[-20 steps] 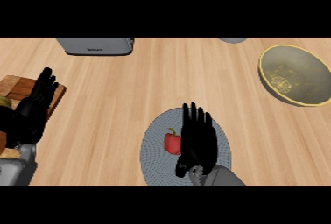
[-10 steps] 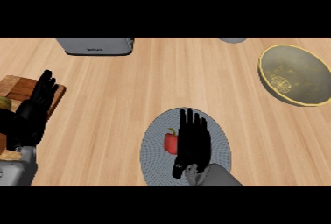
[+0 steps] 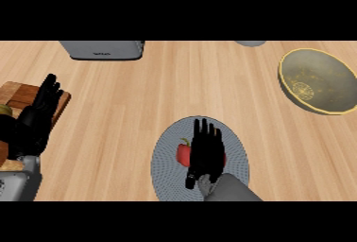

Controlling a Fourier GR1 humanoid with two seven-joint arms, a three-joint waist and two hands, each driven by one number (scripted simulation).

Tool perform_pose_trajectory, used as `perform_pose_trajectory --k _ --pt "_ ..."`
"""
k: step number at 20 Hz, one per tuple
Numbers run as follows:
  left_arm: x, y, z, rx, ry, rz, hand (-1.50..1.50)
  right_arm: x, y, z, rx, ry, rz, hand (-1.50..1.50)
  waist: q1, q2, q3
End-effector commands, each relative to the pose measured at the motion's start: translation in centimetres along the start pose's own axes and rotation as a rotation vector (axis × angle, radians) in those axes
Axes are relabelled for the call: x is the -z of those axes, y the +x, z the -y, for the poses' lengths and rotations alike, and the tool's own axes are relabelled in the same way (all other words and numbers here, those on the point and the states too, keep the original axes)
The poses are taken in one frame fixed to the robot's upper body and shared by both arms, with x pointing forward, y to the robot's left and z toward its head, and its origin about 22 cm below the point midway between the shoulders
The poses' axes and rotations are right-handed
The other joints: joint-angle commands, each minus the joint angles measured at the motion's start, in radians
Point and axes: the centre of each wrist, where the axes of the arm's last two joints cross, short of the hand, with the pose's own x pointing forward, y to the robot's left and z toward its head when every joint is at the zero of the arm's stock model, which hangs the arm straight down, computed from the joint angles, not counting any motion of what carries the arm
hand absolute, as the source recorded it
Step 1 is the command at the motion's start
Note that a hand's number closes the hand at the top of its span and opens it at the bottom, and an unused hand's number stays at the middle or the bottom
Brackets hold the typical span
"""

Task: Pick the bell pepper from the placemat and place it in the bowl

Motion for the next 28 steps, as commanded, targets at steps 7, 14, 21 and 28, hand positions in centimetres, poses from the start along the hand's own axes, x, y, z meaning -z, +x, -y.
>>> perform_pose_trajectory --k 7,14,21,28 --pt "0.1 0.2 1.4 0.000 0.003 -0.002 0.00 1.1 0.6 -1.5 0.101 0.062 -0.057 1.50 0.001 0.001 0.000" --pt "-0.3 -1.5 -0.1 -0.004 0.000 0.002 0.00 4.5 0.9 -2.2 0.052 0.016 -0.003 1.50 0.008 0.002 0.000" --pt "0.4 0.6 -0.5 0.005 0.001 0.004 0.00 3.3 1.2 -1.9 0.069 -0.147 -0.024 1.50 0.001 -0.001 0.000" --pt "-0.1 -0.1 -0.3 0.009 0.015 0.005 0.00 8.7 -9.5 7.9 -0.144 -0.007 0.397 1.50 -0.007 -0.001 0.000"
